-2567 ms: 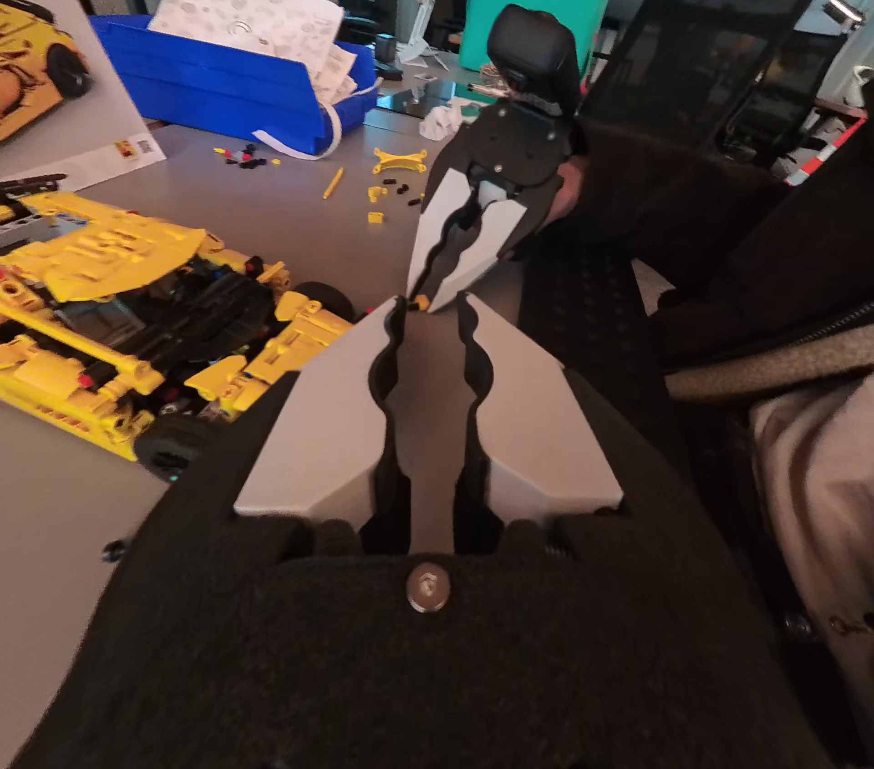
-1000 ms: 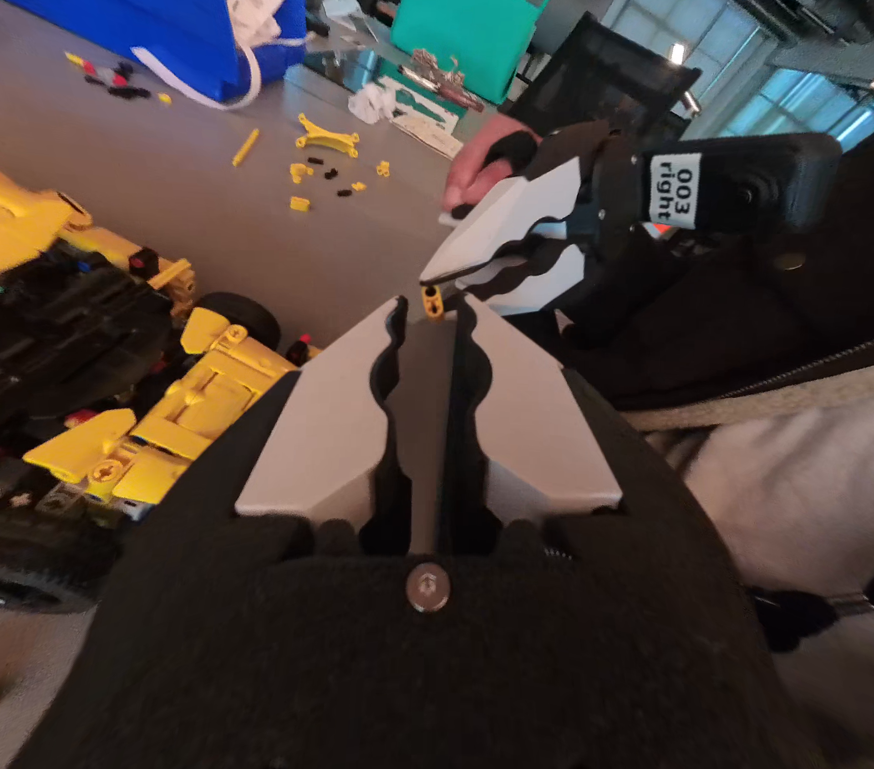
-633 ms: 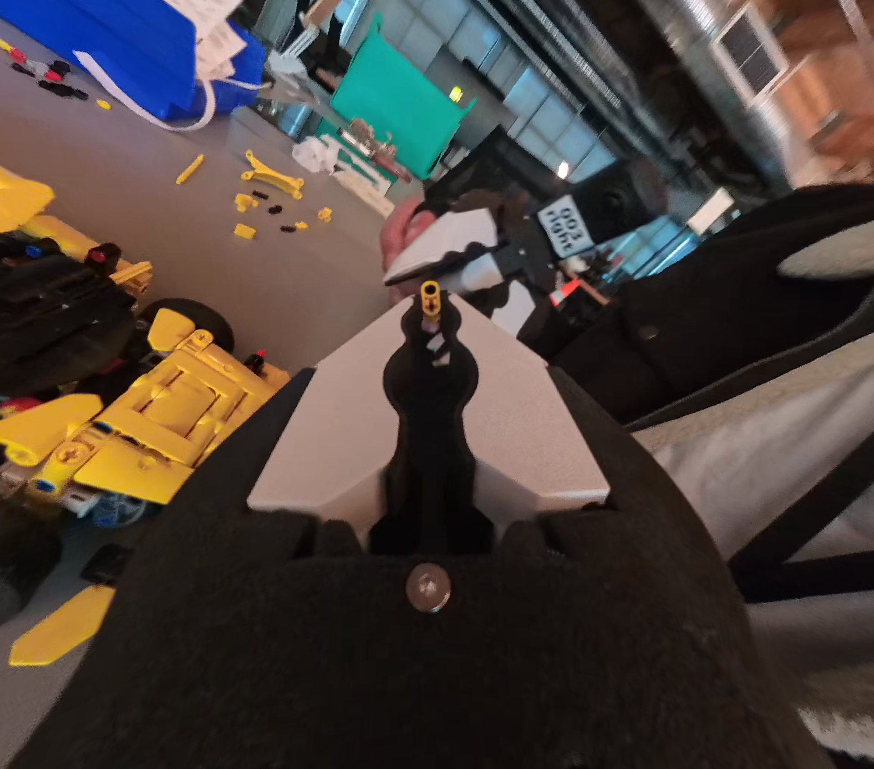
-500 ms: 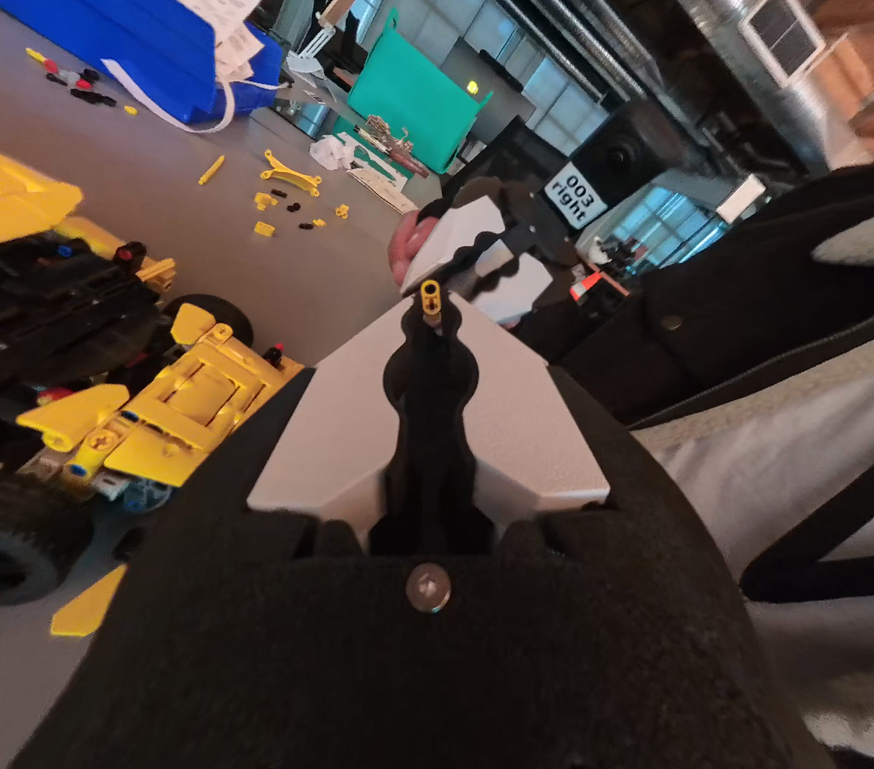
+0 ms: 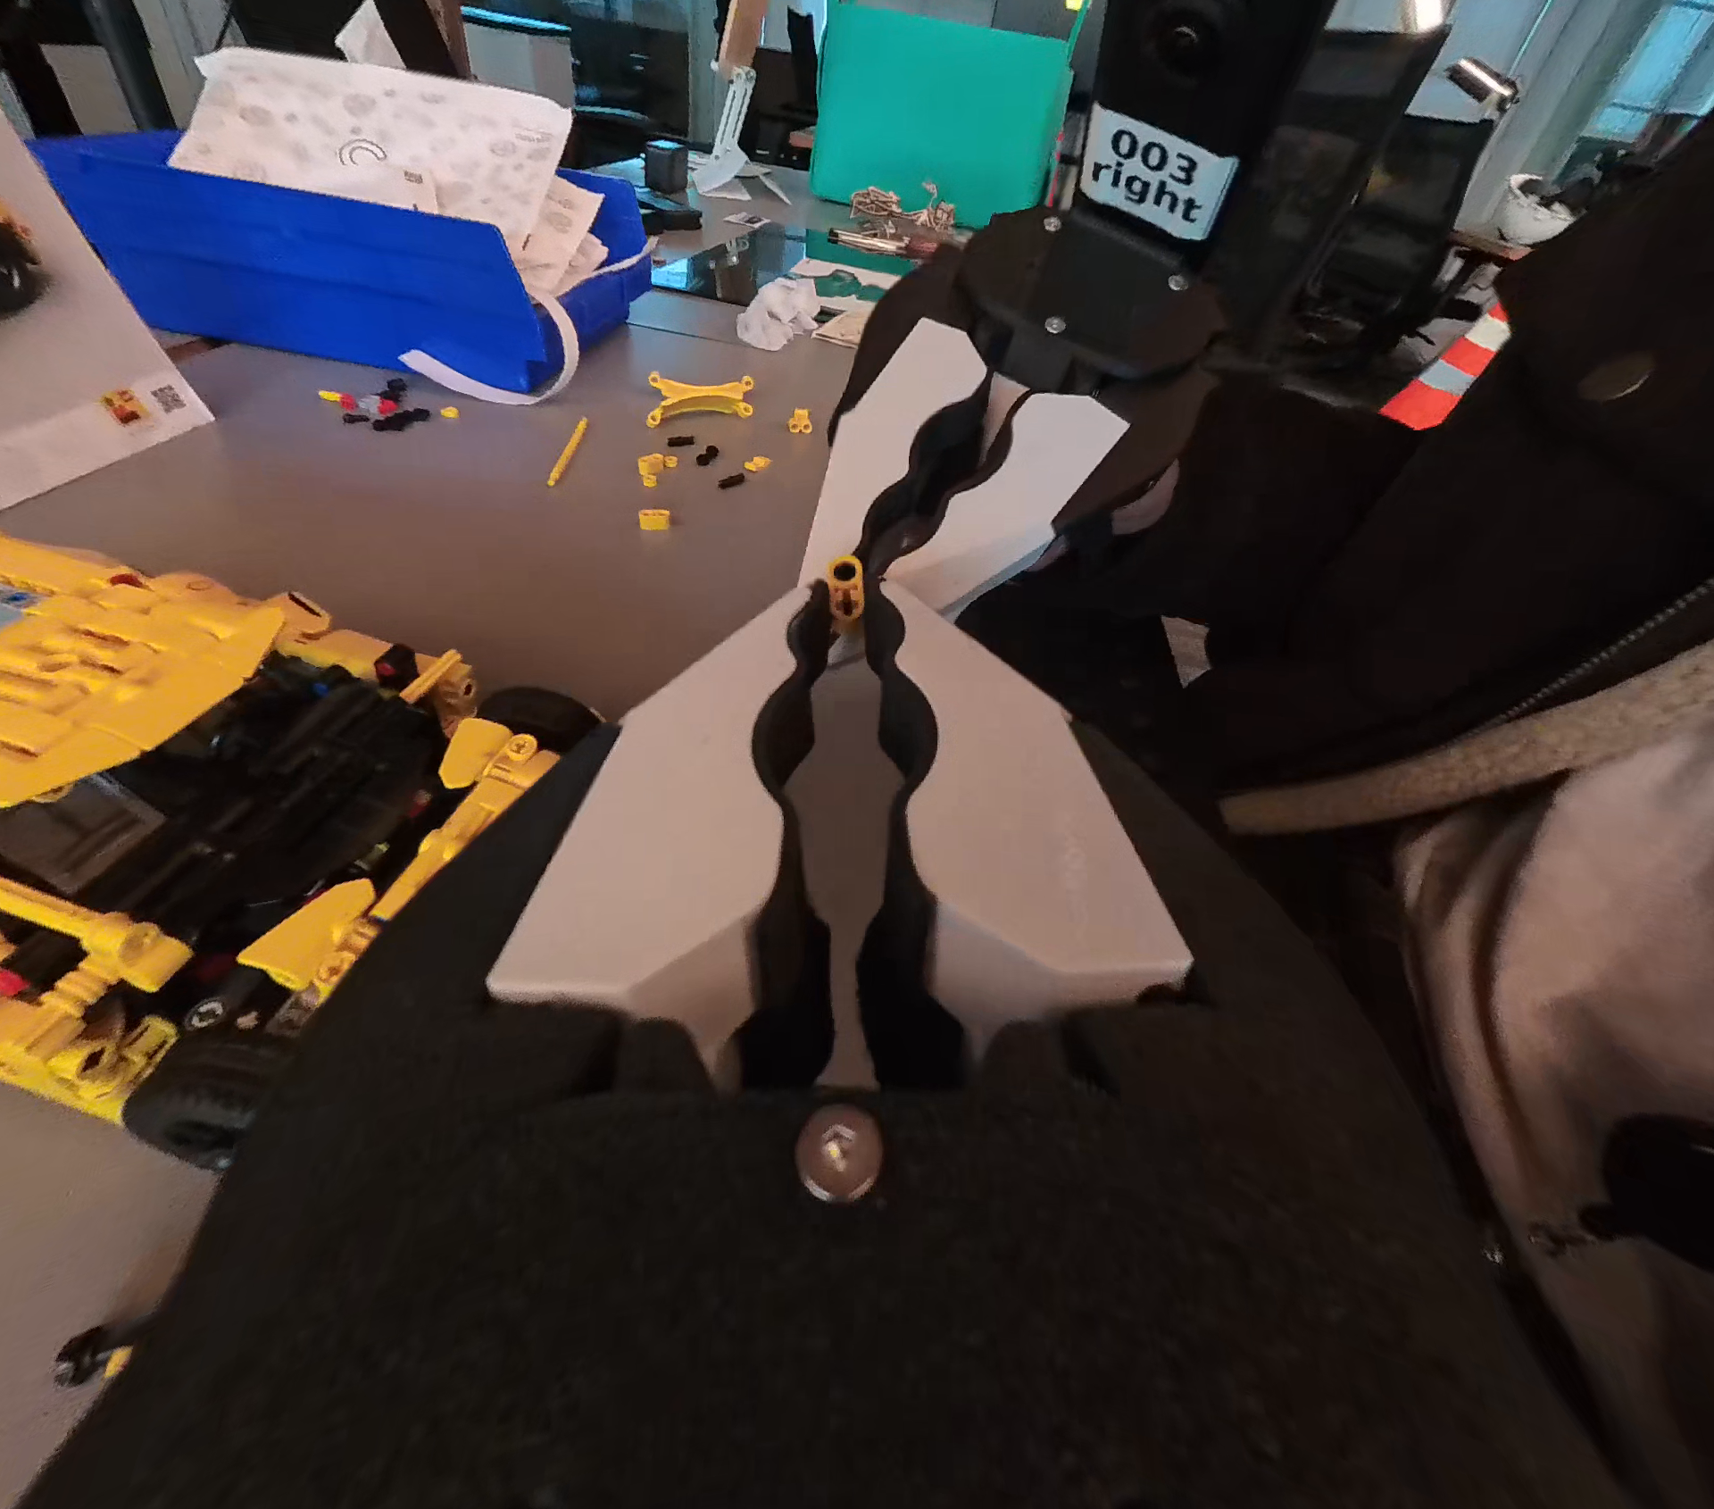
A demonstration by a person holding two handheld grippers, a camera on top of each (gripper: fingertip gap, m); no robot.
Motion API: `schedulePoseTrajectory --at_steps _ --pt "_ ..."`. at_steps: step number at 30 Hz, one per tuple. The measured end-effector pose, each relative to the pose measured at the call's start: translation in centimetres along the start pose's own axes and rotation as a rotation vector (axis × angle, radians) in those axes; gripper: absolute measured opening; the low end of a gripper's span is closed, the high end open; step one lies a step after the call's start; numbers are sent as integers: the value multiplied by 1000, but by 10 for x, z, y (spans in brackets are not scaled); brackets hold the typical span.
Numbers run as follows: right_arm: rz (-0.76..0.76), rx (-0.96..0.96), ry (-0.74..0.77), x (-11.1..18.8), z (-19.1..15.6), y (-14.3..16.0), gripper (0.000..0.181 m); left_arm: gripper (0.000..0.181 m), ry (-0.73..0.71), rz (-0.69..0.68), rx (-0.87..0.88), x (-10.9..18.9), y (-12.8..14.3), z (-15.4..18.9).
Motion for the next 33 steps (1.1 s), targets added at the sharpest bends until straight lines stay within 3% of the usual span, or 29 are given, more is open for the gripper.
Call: schedulePoseTrajectory --at_steps 2,4,6,9,11,15,18,21,26,30,33 --pt "-269 116 26 -8 3 43 3 7 -12 338 90 34 -37 -13" --pt "-180 -8 21 -3 9 44 3 7 -102 454 244 70 -38 -52" --pt "-147 -19 30 9 21 34 3 7 -148 486 350 83 -29 -67" --pt "-173 -93 -4 20 31 39 3 7 -121 390 310 66 -22 -54" --pt "-334 -87 46 38 50 63 3 7 -107 336 246 56 -21 -45" --pt "-585 -277 358 125 130 124 3 7 -82 216 254 38 -8 -37" --pt "-562 -420 424 159 151 151 5 7 -62 128 229 25 0 -31" --pt "-551 -415 431 157 156 163 5 7 -95 -101 187 -7 14 -31" --pt "-582 -385 449 150 161 183 5 7 -97 -573 -53 -105 8 -36" --pt "-499 -423 463 152 166 188 11 7 -13 -743 -65 -198 21 -59" --pt "-432 -453 448 155 168 188 16 7 7 -789 -80 -243 37 -76"
Point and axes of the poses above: each gripper's, where its closed fingertips meet, x back along the fingers, y out of its underside, z = x × y across the jaws, the point moved 5 cm from there along x, back along the fingers, and after that the axes turned 4 degrees about y, right-handed, at the moved point
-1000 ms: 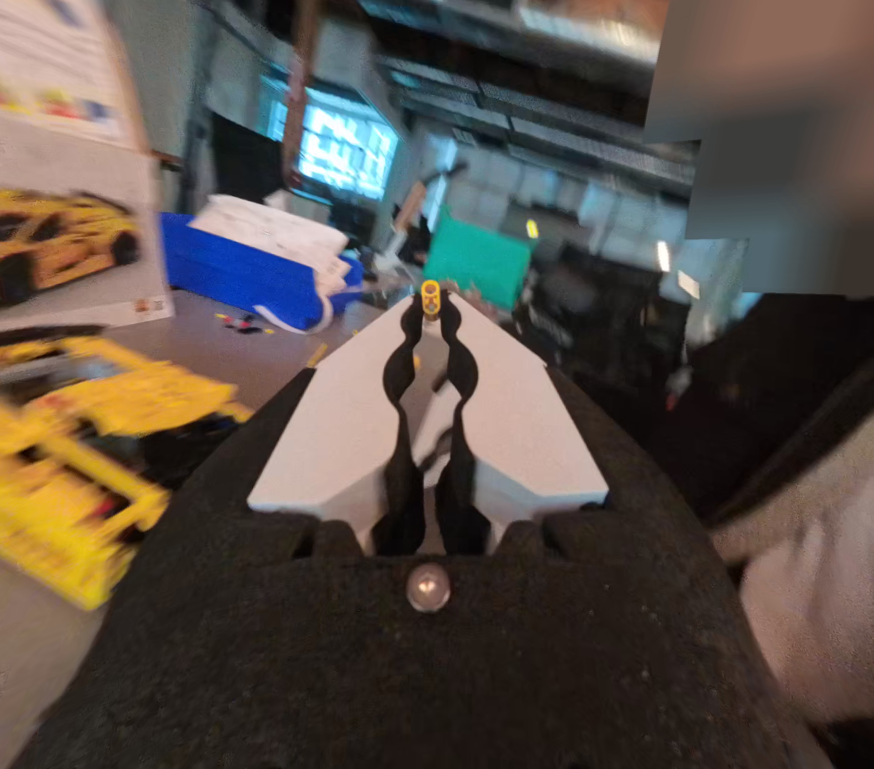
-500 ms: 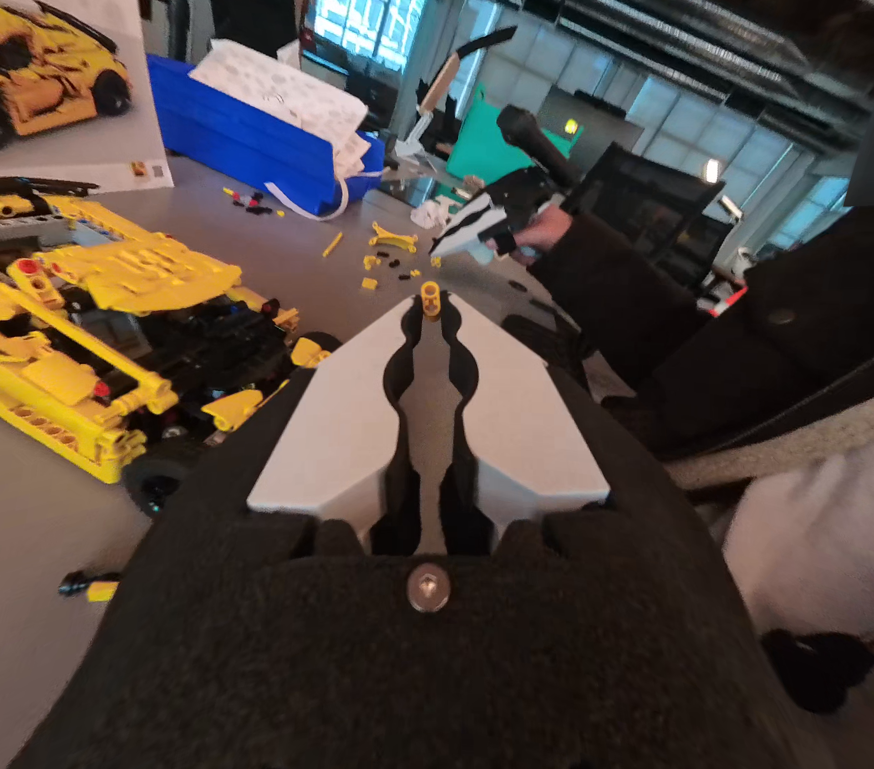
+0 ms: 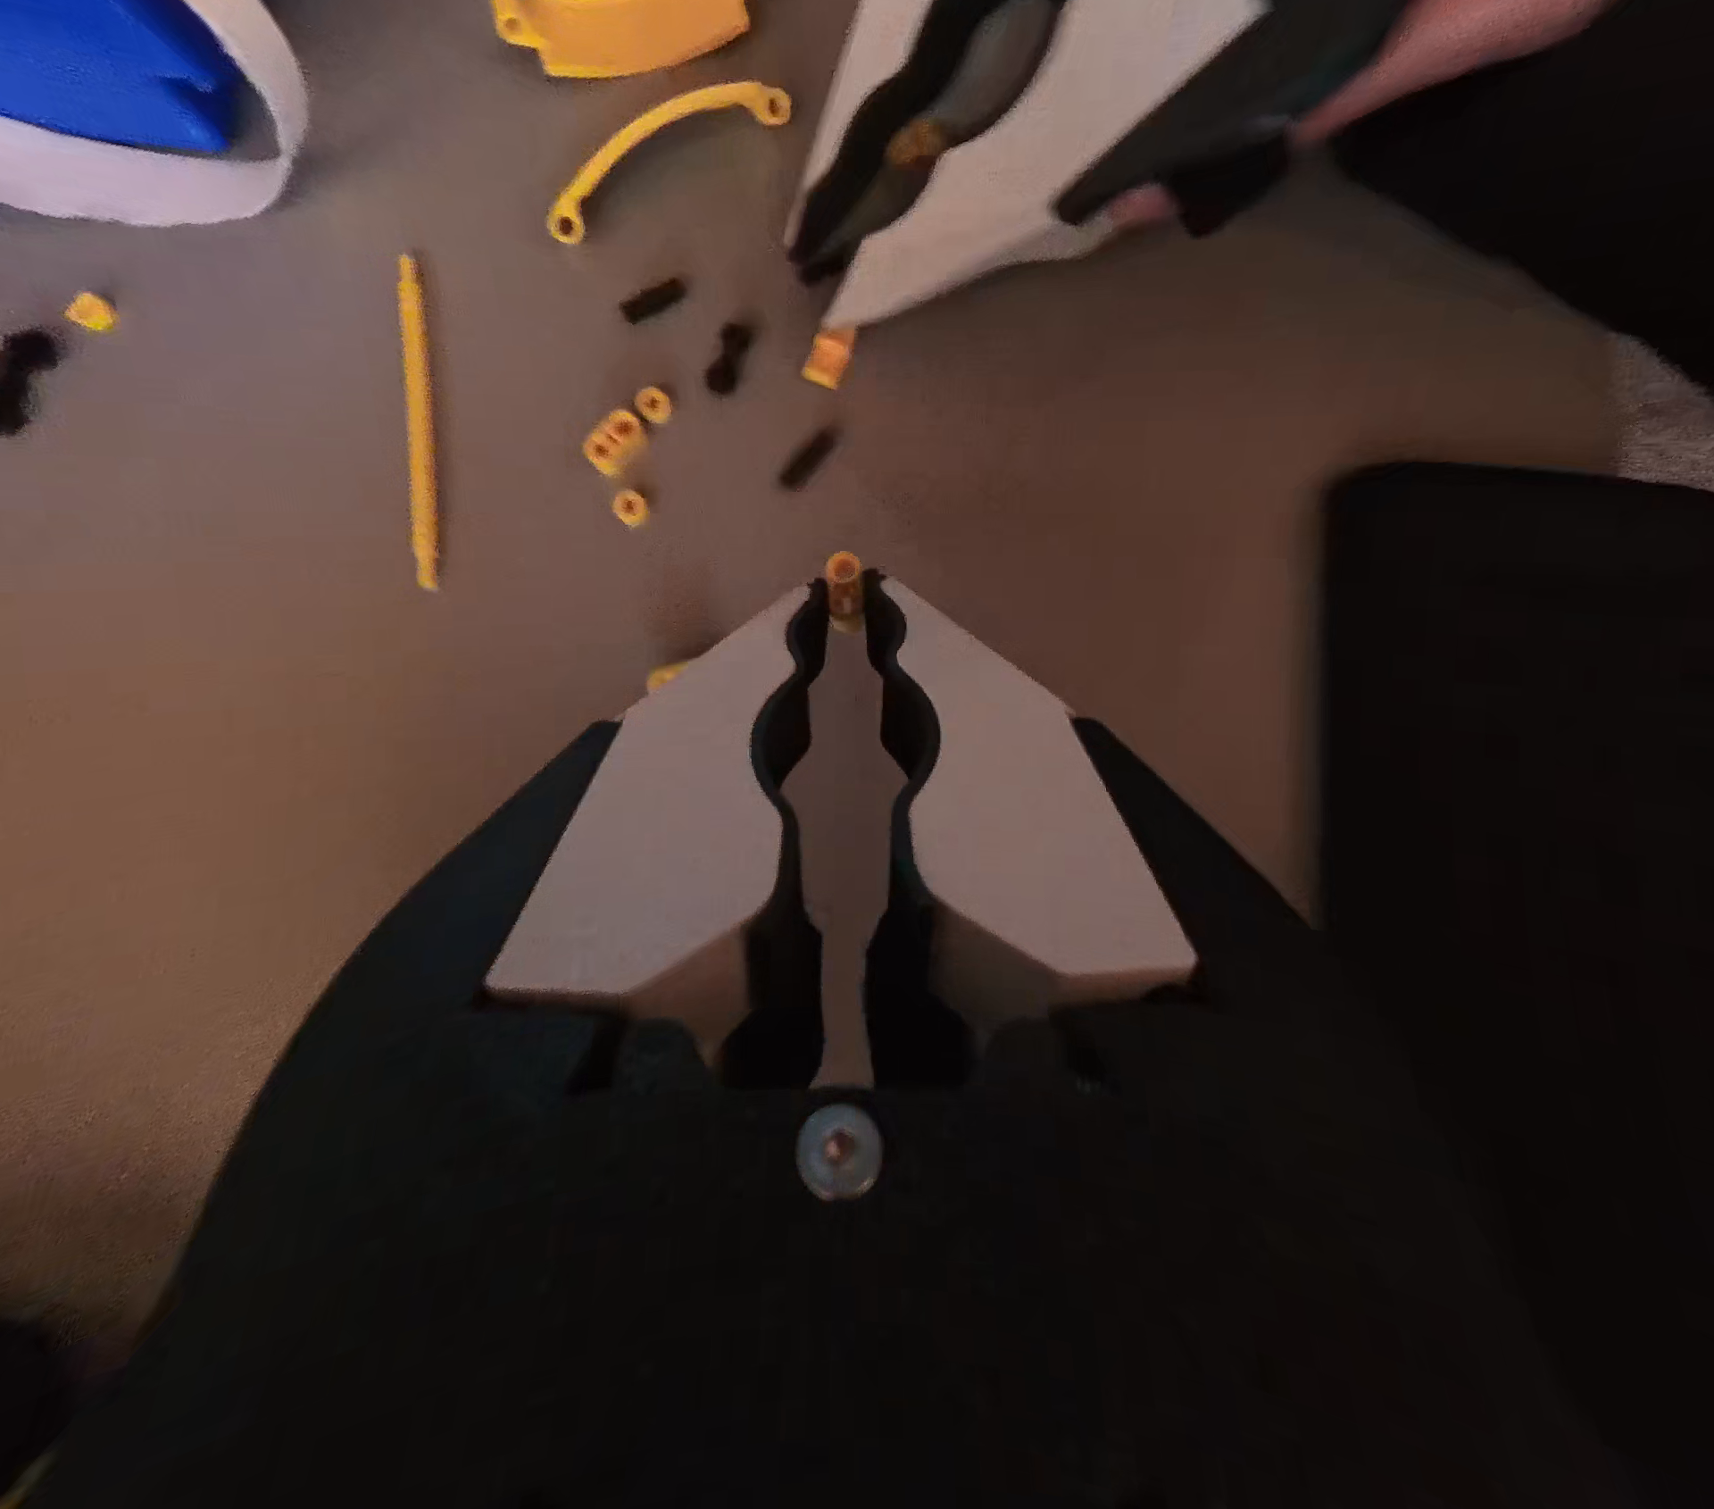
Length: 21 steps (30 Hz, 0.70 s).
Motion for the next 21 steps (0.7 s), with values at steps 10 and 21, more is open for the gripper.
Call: schedulePoseTrajectory --at_steps 10,21 --pt "135 -119 -44 22 21 -3 14 10 26 -14 29 -38 -15 -20" --pt "342 162 -203 22 -68 -63 28 26 -159 410 171 193 34 -36"
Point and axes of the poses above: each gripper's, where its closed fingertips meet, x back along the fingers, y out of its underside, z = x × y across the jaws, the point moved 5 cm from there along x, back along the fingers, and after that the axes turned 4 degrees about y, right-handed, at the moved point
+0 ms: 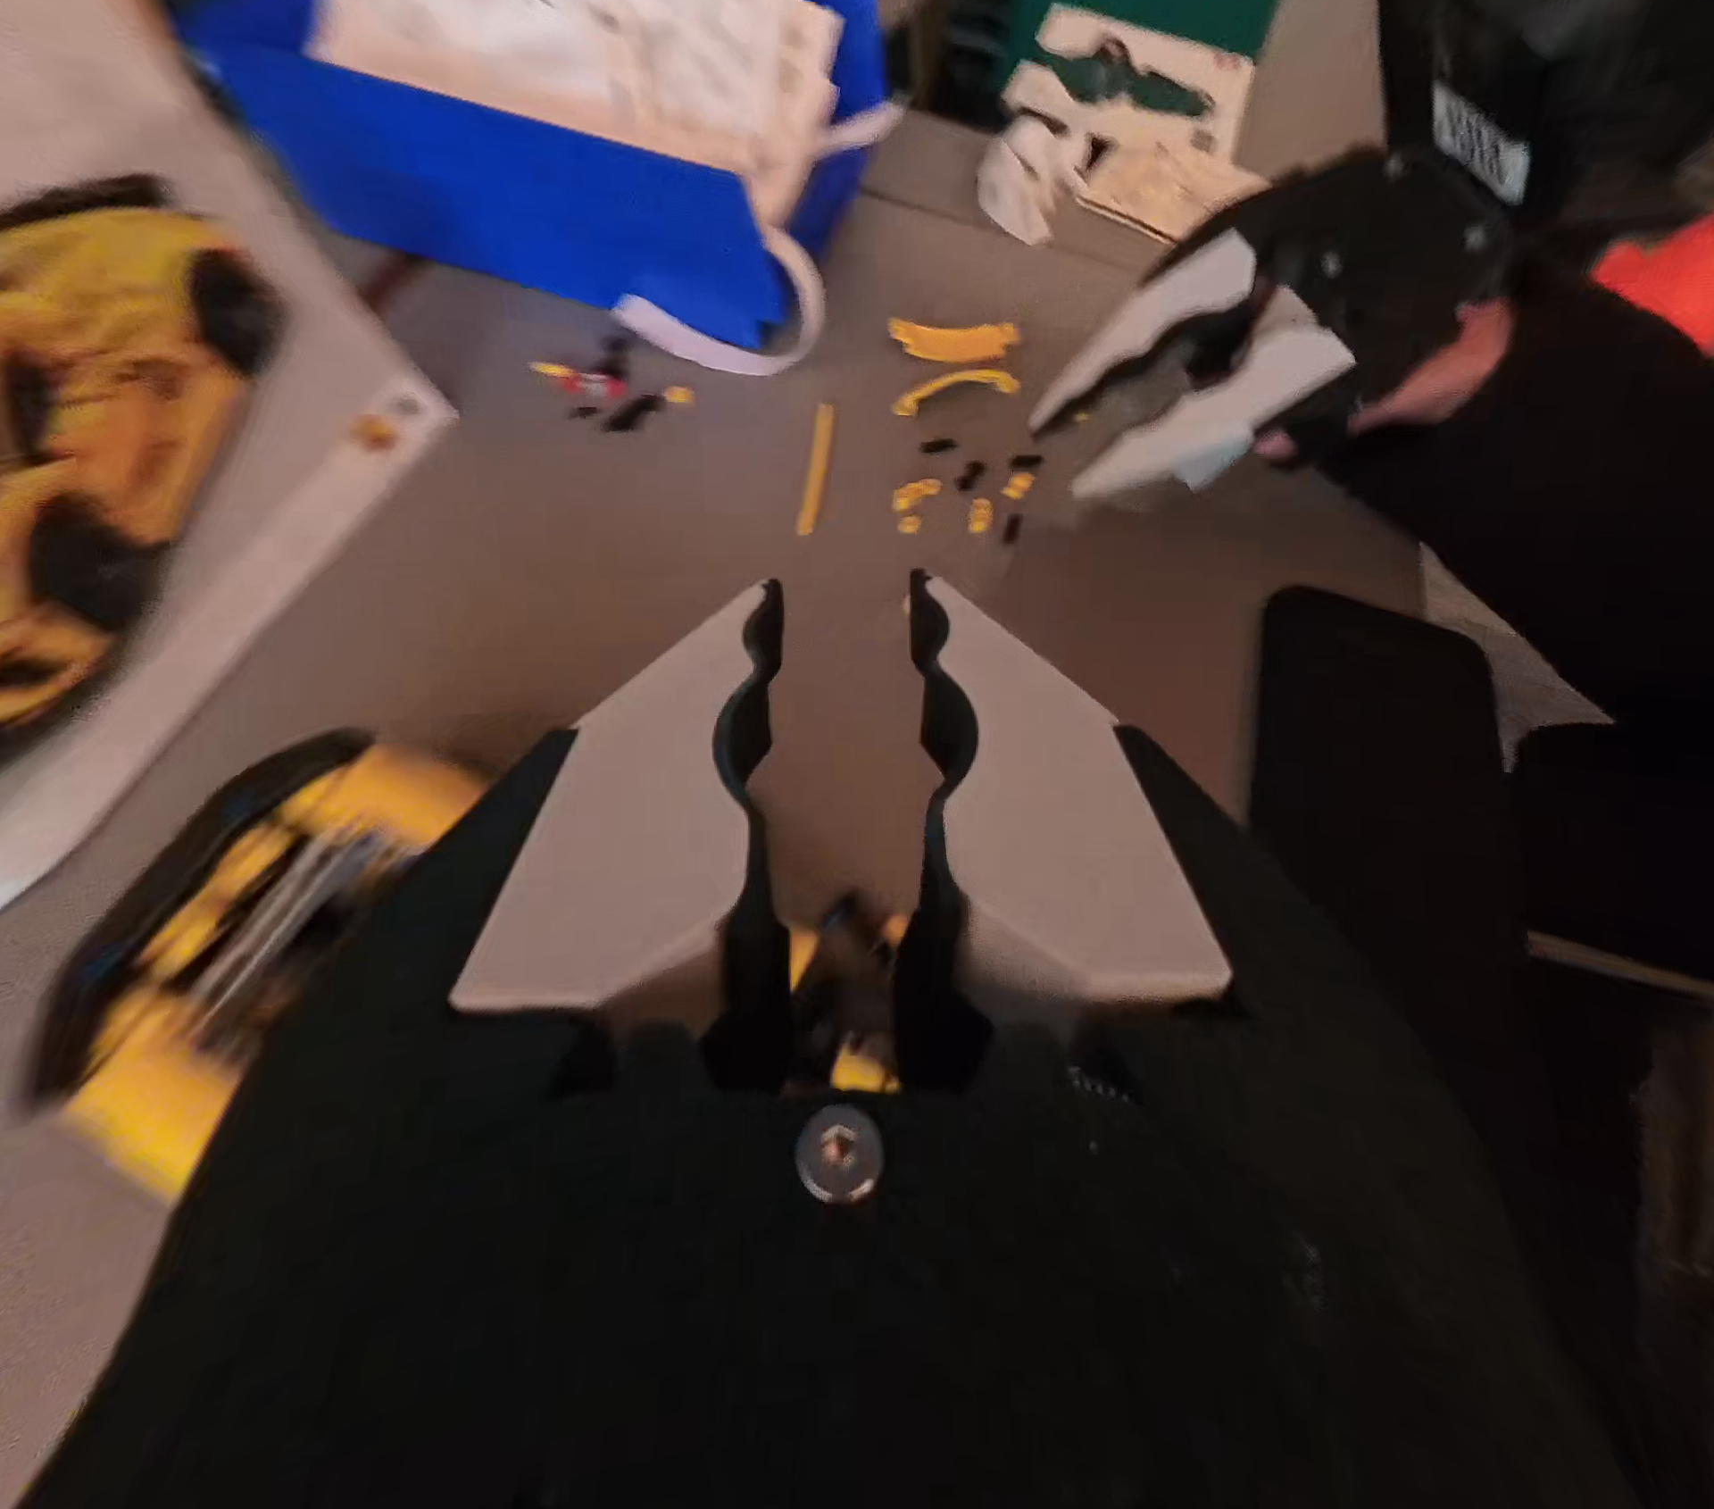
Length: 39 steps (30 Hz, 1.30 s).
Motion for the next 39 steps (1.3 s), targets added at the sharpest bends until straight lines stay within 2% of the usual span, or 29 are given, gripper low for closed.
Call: schedulePoseTrajectory --at_steps 3,5,7,9,11,15,17,19,22,24,29,32,36,39 --pt "-8 73 -161 -55 -66 -12 34 27 -116 86 33 59 44 -28" --pt "-40 78 -255 -84 -103 -16 57 27 -143 139 117 81 79 -40" --pt "-126 98 -229 -102 -115 -14 50 26 -139 204 178 95 107 -46" --pt "-195 141 -156 -115 -114 -13 36 26 -142 264 178 102 122 -48" --pt "-224 154 -141 -125 -116 -13 28 26 -115 295 181 105 123 -47" --pt "-212 152 -149 -134 -121 -13 24 26 43 376 250 107 110 -30" --pt "-218 180 -118 -133 -118 -11 16 26 129 370 295 103 111 -19" --pt "-204 212 -134 -131 -122 -11 21 26 192 362 322 97 111 -11" --pt "-198 218 -79 -130 -118 -11 22 27 273 358 370 91 110 -2" --pt "-228 221 -95 -135 -120 -10 16 26 295 343 388 86 112 1" --pt "-230 176 -149 -132 -118 -10 15 26 305 326 419 78 114 4" --pt "-105 221 -95 -116 -110 -25 14 26 245 274 439 65 118 2" --pt "239 428 -101 -86 -136 -63 13 26 314 291 446 55 105 17" --pt "311 513 -81 -80 -148 -70 14 27 375 251 468 44 107 26"
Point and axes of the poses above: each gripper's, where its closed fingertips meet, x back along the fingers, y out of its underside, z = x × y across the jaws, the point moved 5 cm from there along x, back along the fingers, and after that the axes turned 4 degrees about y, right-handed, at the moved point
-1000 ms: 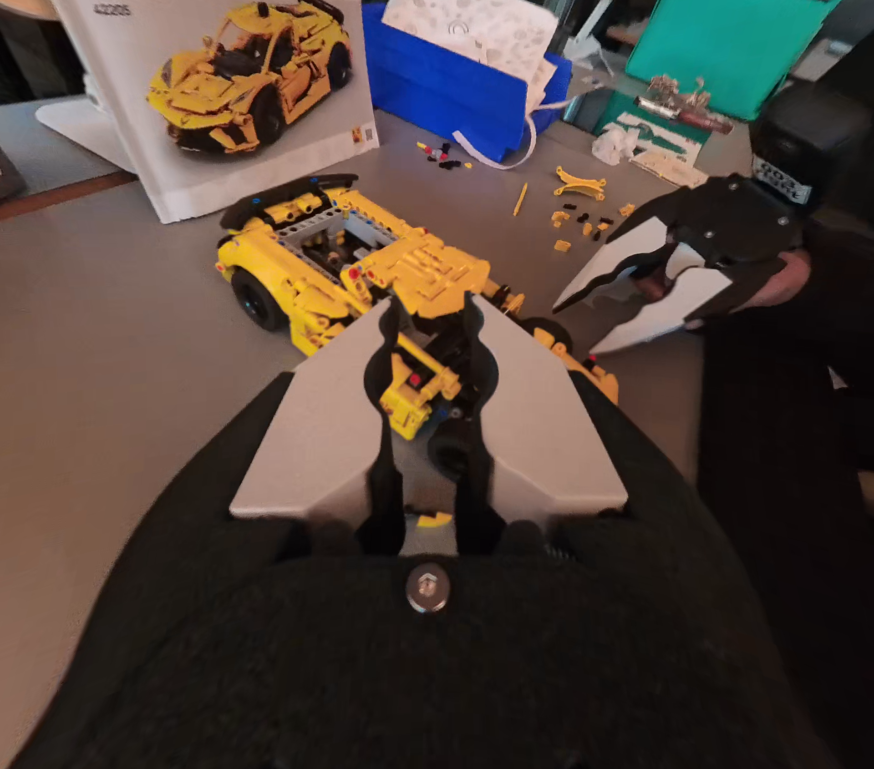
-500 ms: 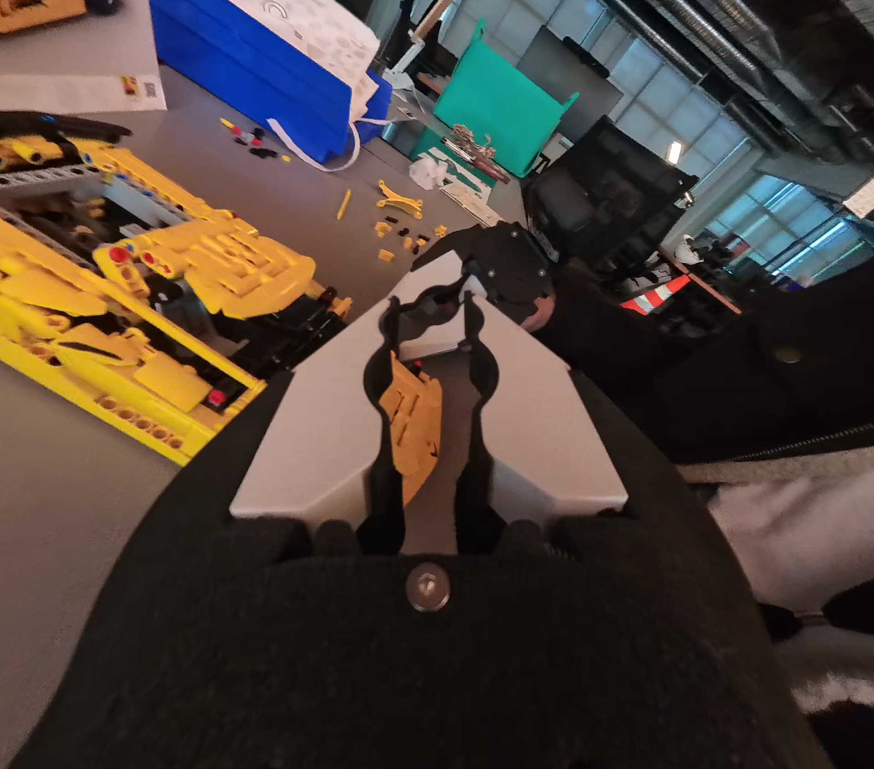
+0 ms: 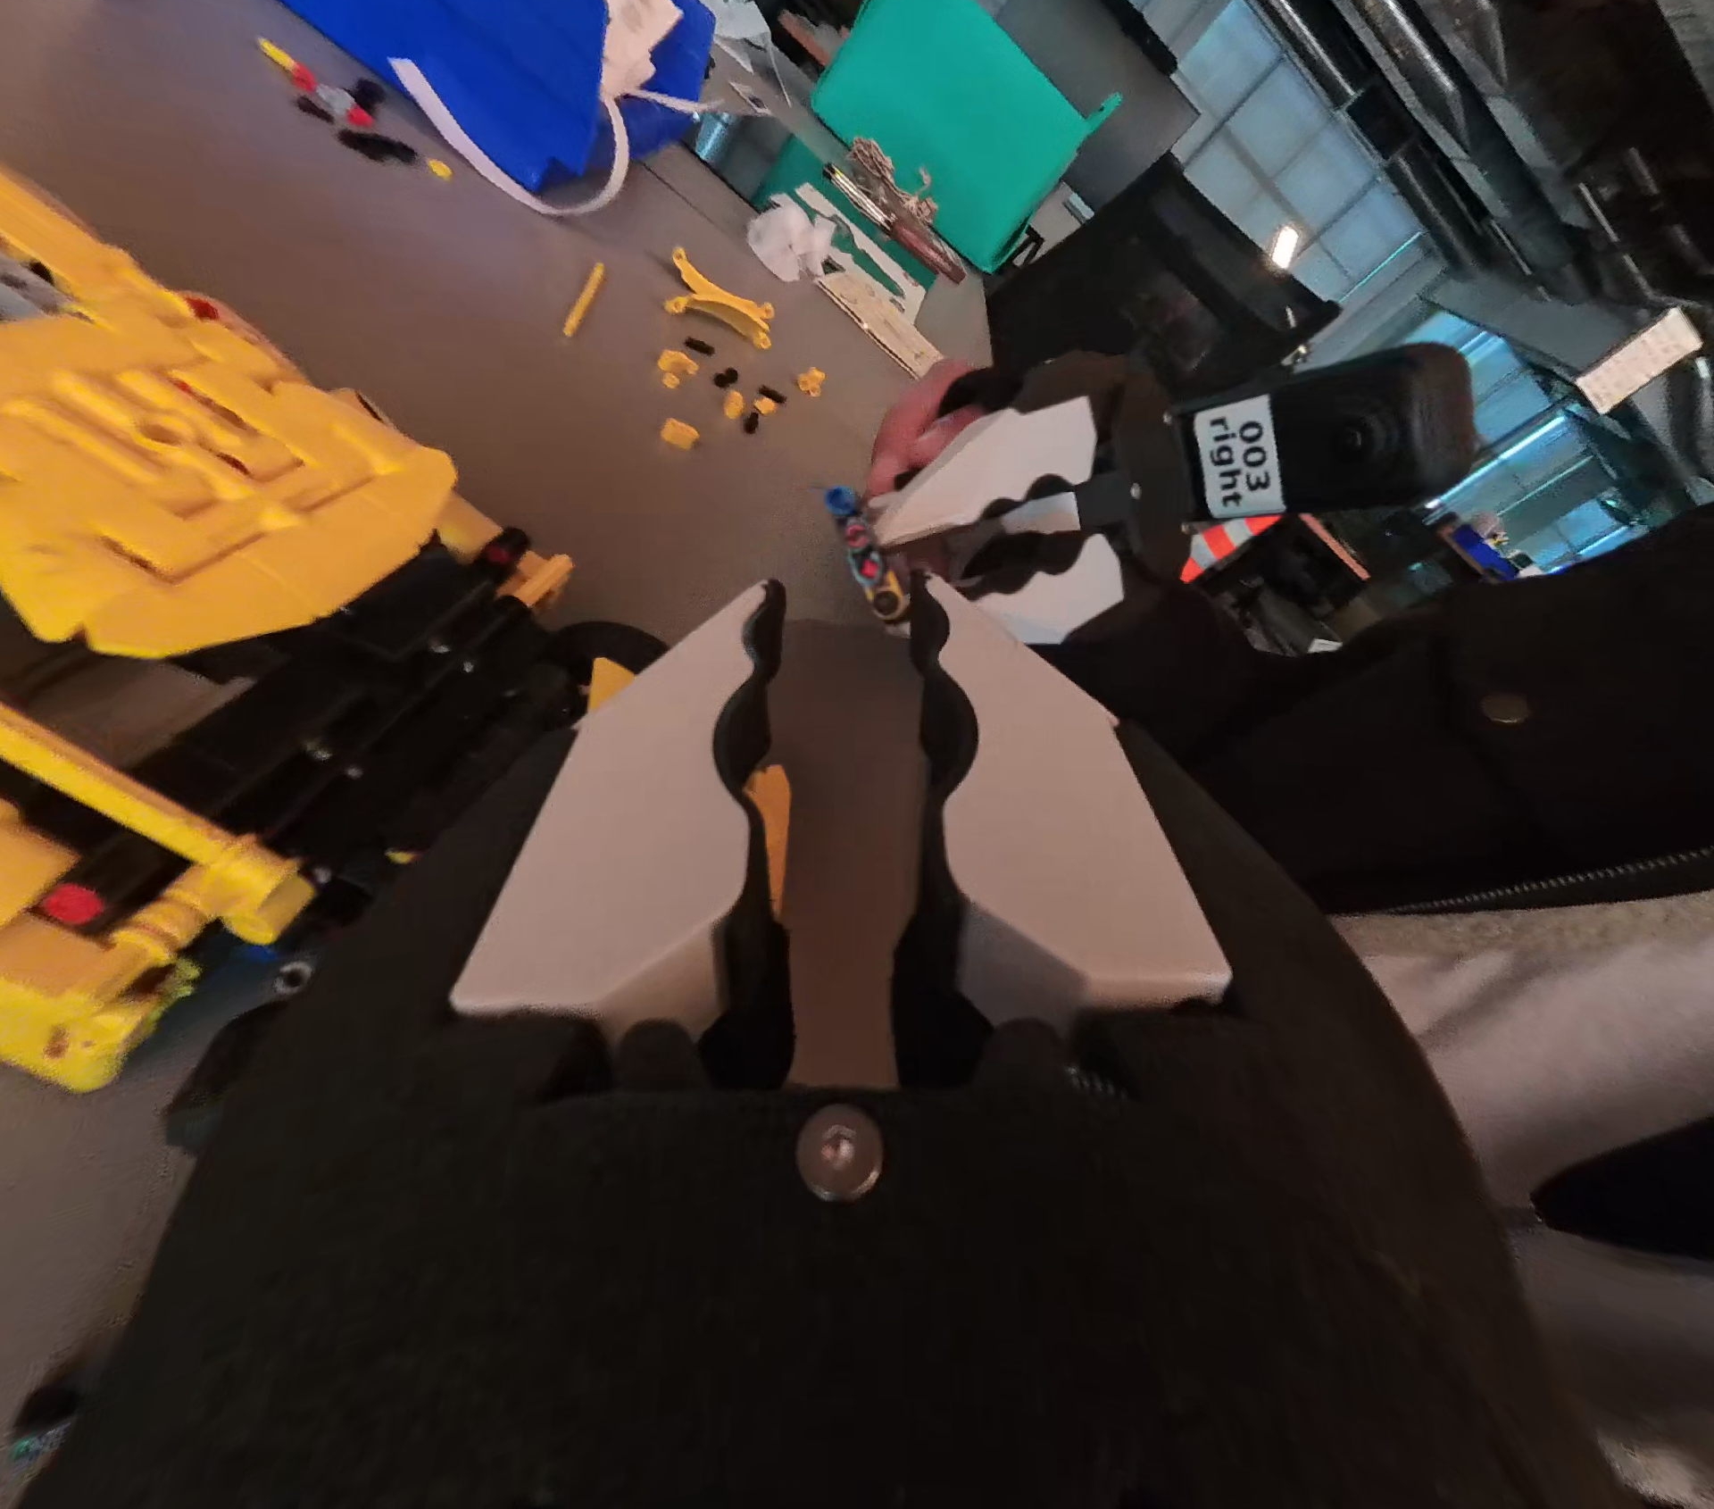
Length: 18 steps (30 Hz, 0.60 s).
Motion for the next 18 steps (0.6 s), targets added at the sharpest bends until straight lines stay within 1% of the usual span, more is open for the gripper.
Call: schedulePoseTrajectory --at_steps 2,4,7,13,14,15,17,18 --pt "4 0 -34 -1 -5 -2 13 26 23 10 24 -1 0 0" --pt "14 34 -37 -2 -9 -5 14 15 52 21 36 0 0 1" --pt "38 65 -33 -1 -12 -8 14 8 118 5 50 -2 3 7" --pt "34 85 -19 -2 -12 -8 14 9 128 -30 38 -3 7 9" --pt "37 64 -10 -2 -11 -8 14 8 121 -26 26 -3 6 10" --pt "44 -2 10 -2 -10 -8 13 8 115 -17 7 -2 5 10" --pt "75 -168 34 1 -3 -11 6 7 107 6 -29 0 1 13" --pt "84 -265 12 3 1 -13 6 7 116 32 -38 2 -2 14"
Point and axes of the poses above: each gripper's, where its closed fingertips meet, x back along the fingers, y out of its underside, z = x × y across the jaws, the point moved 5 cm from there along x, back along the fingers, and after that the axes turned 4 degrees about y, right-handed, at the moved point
